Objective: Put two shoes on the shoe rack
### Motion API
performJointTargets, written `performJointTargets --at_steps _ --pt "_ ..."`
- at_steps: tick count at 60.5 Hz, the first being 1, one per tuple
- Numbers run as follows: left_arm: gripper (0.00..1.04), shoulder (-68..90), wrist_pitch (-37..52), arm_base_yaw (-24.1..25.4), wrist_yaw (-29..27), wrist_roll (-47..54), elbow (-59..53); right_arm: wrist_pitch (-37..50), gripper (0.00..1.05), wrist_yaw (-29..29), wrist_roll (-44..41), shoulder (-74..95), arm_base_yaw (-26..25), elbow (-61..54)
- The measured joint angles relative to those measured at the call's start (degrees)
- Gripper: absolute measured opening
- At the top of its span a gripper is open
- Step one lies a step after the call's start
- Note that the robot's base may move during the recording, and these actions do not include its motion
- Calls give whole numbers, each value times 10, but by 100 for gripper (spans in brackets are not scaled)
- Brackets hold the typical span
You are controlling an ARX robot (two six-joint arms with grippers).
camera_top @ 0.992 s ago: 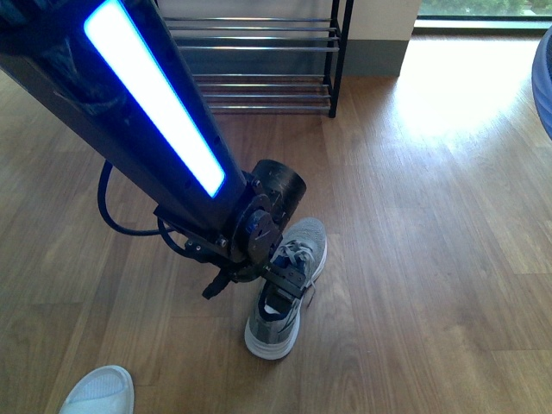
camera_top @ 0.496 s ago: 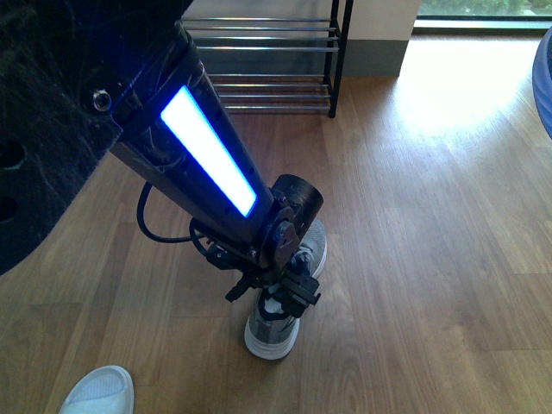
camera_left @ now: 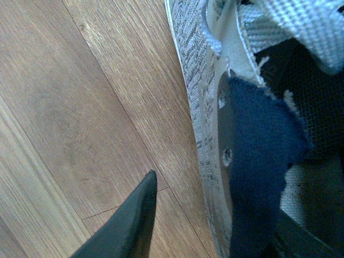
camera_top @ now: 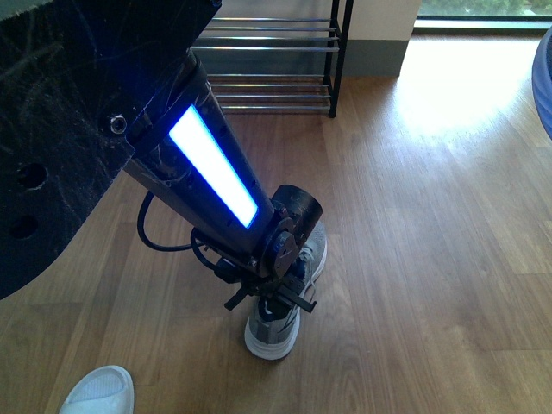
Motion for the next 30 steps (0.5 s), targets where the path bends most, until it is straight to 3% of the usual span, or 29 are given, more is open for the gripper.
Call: performJointTargets --at_steps 16,30 --pt "1 -19 40 -2 -15 -34 -43 0 1 0 0 0 0 0" --pt "2 -78 81 3 -23 -80 -109 0 1 0 0 0 0 0"
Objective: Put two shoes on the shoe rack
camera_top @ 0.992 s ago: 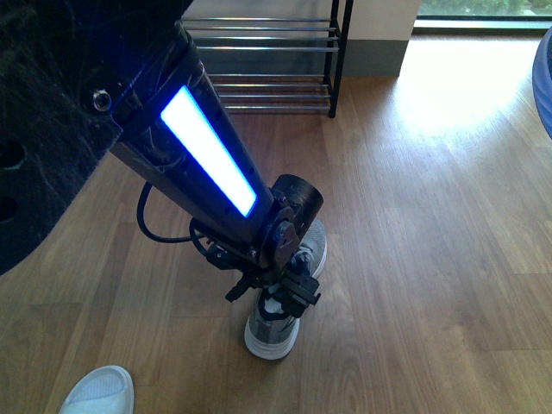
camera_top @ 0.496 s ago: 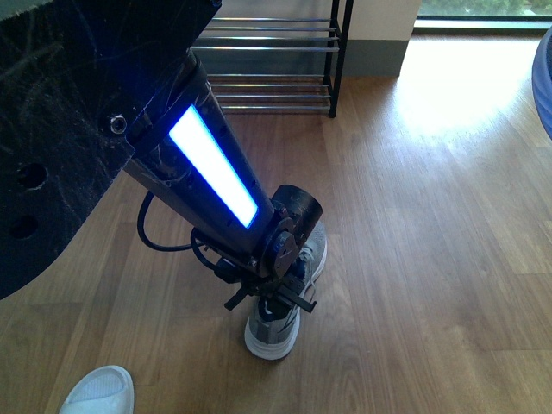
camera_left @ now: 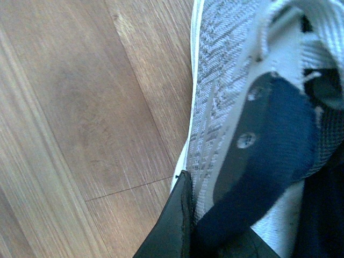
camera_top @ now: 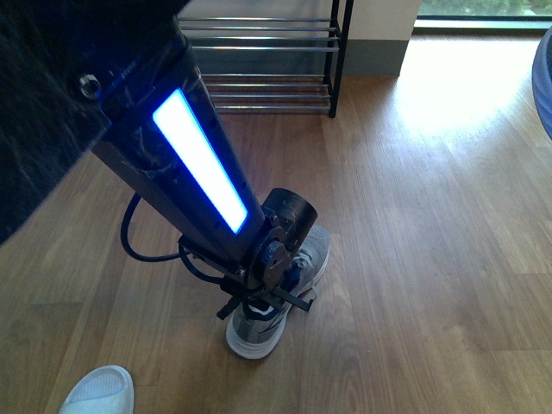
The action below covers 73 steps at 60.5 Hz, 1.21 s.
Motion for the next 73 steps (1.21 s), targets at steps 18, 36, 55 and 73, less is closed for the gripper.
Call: performJointTargets --at_steps 18,36,55,73 --pt "2 -191 111 16 -20 -70 -179 0 1 0 0 0 0 0" --pt "2 -493 180 45 -58 -130 -417 0 1 0 0 0 0 0" --pt "2 -798 123 69 -87 -122 -591 0 1 0 0 0 0 0" --pt "2 -1020 24 53 -148 -104 -659 0 1 0 0 0 0 0"
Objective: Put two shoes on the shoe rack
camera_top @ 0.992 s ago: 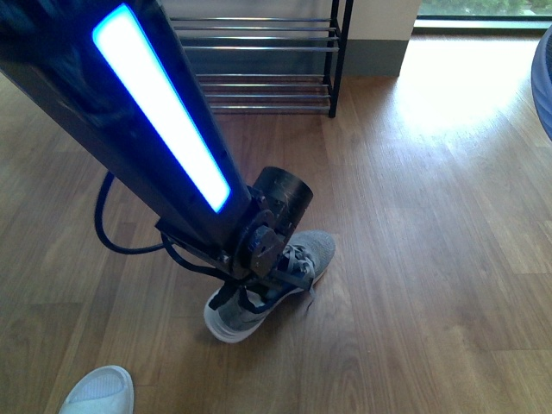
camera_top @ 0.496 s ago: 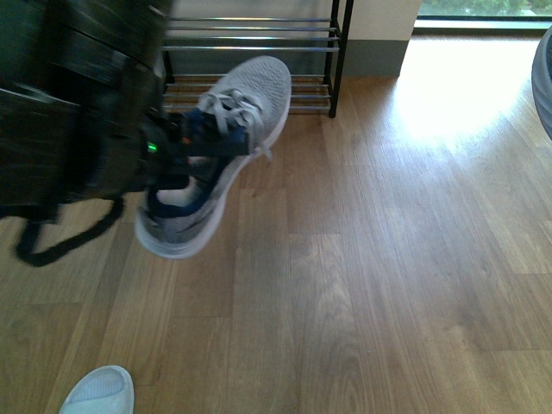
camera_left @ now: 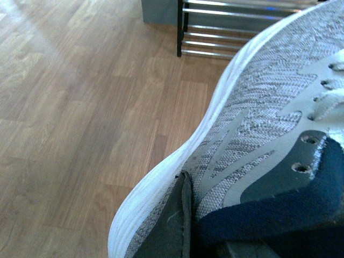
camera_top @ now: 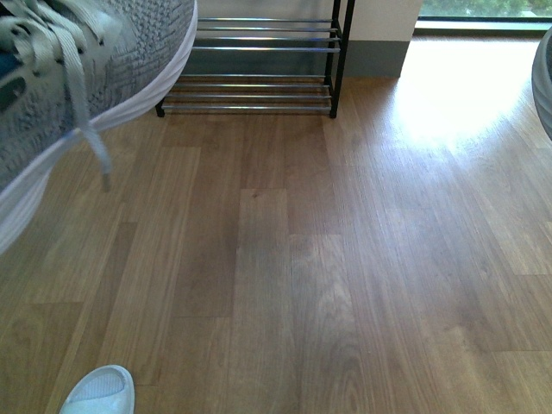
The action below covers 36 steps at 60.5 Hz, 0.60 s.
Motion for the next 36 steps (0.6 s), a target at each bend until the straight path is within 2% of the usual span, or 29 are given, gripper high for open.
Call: performJointTargets --at_steps 36 --pt "2 0 0 -2 0 2 0 0 1 -6 0 0 1 0"
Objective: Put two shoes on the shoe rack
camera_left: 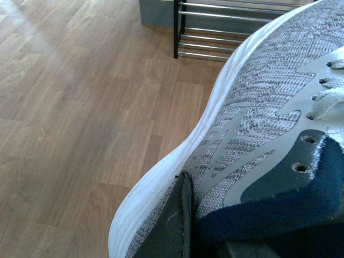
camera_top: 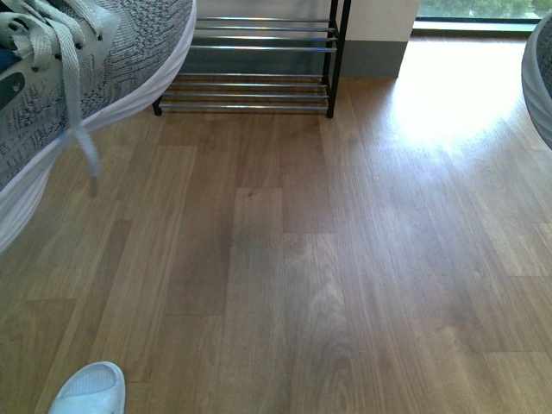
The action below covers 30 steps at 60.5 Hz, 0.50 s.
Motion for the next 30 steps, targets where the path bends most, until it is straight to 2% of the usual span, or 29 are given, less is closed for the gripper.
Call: performJointTargets --at_steps 30 --pt "2 -1 0 -2 6 2 0 0 1 7 0 0 -1 0"
